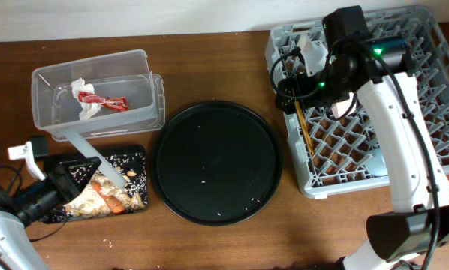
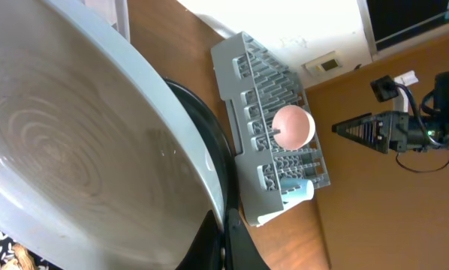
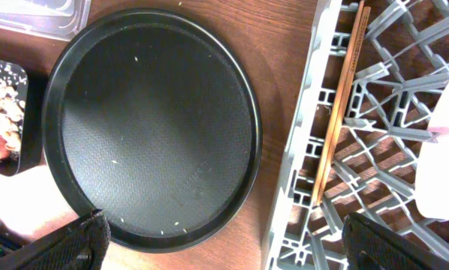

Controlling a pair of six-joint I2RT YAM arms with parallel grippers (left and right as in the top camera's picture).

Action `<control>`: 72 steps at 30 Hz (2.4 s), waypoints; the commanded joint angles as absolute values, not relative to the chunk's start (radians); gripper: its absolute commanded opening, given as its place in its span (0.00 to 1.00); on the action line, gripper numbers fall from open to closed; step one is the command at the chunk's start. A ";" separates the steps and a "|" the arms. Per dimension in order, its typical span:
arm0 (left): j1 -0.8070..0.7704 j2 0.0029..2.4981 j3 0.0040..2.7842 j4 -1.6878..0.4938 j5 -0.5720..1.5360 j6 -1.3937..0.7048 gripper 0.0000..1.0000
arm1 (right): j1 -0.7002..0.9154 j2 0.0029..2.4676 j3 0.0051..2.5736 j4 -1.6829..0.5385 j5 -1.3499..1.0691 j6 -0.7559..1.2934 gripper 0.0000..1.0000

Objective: Sort waste into correct bins and load items into the dishwasher rack

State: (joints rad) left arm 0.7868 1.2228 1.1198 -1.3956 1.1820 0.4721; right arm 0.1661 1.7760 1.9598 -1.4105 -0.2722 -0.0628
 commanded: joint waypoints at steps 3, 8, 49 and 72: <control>0.732 1.211 1.112 -1.365 1.235 0.525 0.00 | 0.170 1.777 1.964 -1.410 -0.280 -0.064 0.98; 0.573 1.211 1.113 -1.186 1.193 0.323 0.00 | 0.170 1.777 1.964 -1.410 -0.280 -0.064 0.98; -0.504 2.022 1.181 1.092 1.050 -1.172 0.00 | 0.169 1.323 1.966 -1.380 -0.258 -0.071 0.98; -0.127 1.096 1.291 -0.809 0.087 -0.115 0.99 | 0.170 1.095 1.966 -1.433 -0.258 -0.064 0.98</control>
State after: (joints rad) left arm -0.1635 1.2625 1.2919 -0.6949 0.4587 -0.2798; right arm 0.1661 1.0924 1.9617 -1.4376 -0.2611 -0.0635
